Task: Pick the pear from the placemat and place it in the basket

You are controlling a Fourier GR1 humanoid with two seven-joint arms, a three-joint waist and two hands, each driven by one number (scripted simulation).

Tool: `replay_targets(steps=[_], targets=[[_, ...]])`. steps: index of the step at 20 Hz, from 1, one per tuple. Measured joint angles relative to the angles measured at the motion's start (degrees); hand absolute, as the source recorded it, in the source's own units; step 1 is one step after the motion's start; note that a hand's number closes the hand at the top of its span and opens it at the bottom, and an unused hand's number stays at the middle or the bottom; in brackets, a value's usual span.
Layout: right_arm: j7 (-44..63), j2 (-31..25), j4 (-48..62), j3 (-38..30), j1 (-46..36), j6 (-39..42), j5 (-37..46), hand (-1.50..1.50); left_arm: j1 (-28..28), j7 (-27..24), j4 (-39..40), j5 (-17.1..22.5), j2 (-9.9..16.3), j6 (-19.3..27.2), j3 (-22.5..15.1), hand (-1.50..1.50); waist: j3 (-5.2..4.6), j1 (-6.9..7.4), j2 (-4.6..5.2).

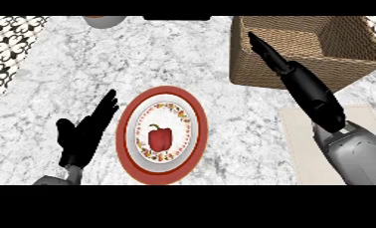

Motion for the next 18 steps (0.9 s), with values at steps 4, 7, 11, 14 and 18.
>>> replay_targets(steps=[4, 7, 11, 14, 18], targets=[[-5.66, 2.41, -4.47, -8.18, 1.53, -11.01, 2.20, 1.50, 0.90, 1.03, 1.99, -2.74, 3.66, 2.71, 2.46, 0.00, -0.05, -3.19, -1.20], [-10.87, 5.19, -8.78, -17.22, 0.09, -20.77, 2.28, -1.50, 2.46, 1.78, 3.74, -4.66, 6.23, 4.53, 3.76, 0.00, 1.04, -6.27, -3.40], [-12.57, 3.27, -7.80, -24.63, 4.45, -33.71, 14.04, -1.50, 4.05, 2.75, 5.48, -7.23, 9.41, 6.70, 5.08, 0.00, -0.06, -8.18, -2.35], [-10.83, 3.82, -5.34, -31.58, 8.02, -44.23, 21.01, -1.50, 5.08, 3.20, 6.17, -8.02, 10.65, 7.87, 5.95, 0.00, -0.51, -10.06, -1.82], [-5.29, 7.45, -0.70, -39.21, 15.75, -55.00, 28.03, -1.50, 6.03, 3.45, 6.54, -8.77, 11.97, 9.25, 7.12, 0.00, -0.91, -11.88, -1.17]])
